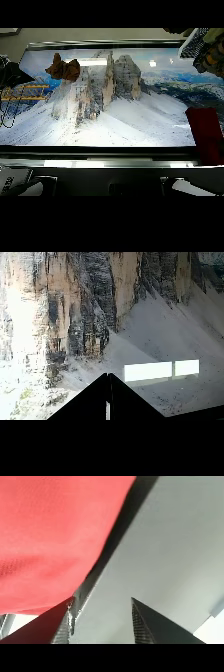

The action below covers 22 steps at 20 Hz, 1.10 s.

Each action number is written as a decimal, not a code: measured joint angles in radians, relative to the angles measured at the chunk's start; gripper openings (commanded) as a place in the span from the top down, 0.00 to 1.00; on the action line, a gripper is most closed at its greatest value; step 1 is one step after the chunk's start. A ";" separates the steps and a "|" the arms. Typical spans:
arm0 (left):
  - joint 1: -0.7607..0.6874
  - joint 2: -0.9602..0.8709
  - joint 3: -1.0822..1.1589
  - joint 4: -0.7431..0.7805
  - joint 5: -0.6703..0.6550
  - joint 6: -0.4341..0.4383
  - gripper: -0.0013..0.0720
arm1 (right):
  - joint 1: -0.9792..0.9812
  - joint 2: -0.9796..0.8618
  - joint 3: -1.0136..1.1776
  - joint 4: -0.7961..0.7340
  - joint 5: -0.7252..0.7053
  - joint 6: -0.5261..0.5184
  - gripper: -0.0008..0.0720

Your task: Fold the clothes and pants, and hang the long-sleeved shirts on hangers.

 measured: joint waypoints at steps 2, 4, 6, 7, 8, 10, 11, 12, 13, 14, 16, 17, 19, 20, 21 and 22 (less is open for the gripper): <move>0.000 -0.004 0.000 0.000 0.000 0.000 0.96 | 0.000 0.024 0.032 0.027 -0.029 0.003 0.51; 0.000 -0.013 0.000 0.000 0.000 0.000 0.96 | 0.006 0.053 0.097 0.124 -0.100 -0.008 0.55; 0.000 -0.031 0.000 0.002 -0.012 0.000 0.96 | 0.045 0.071 0.180 0.265 -0.201 -0.064 0.56; -0.001 -0.042 0.000 0.005 -0.027 0.000 0.96 | 0.086 0.077 0.224 0.336 -0.243 -0.100 0.56; -0.002 -0.054 0.000 0.006 -0.046 0.000 0.96 | 0.136 0.081 0.262 0.387 -0.278 -0.132 0.56; -0.010 -0.072 -0.001 0.023 -0.082 0.011 0.96 | 0.274 0.086 0.329 0.466 -0.317 -0.190 0.71; -0.016 -0.076 -0.002 0.043 -0.091 0.023 0.96 | 0.345 0.088 0.350 0.494 -0.320 -0.212 0.86; -0.024 -0.077 -0.002 0.066 -0.095 0.036 0.96 | 0.417 0.090 0.365 0.512 -0.316 -0.229 0.90; -0.035 -0.074 -0.003 0.091 -0.092 0.049 0.96 | 0.496 0.092 0.376 0.525 -0.302 -0.244 0.90; -0.050 -0.069 -0.003 0.121 -0.080 0.061 0.96 | 0.568 0.092 0.384 0.536 -0.282 -0.254 0.90; -0.082 -0.059 -0.003 0.180 -0.058 0.074 0.96 | 0.715 0.093 0.394 0.555 -0.229 -0.275 0.90; -0.100 -0.055 -0.003 0.203 -0.045 0.080 0.96 | 0.776 0.094 0.397 0.559 -0.210 -0.282 0.90; -0.128 -0.051 -0.003 0.233 -0.027 0.087 0.96 | 0.879 0.094 0.400 0.558 -0.182 -0.291 0.90; -0.139 -0.050 -0.003 0.245 -0.023 0.088 0.96 | 0.917 0.094 0.401 0.558 -0.177 -0.296 0.90; -0.146 -0.049 -0.003 0.253 -0.021 0.090 0.96 | 0.949 0.094 0.402 0.553 -0.176 -0.296 0.90; -0.153 -0.048 -0.003 0.257 -0.021 0.090 0.96 | 0.972 0.094 0.402 0.549 -0.177 -0.299 0.90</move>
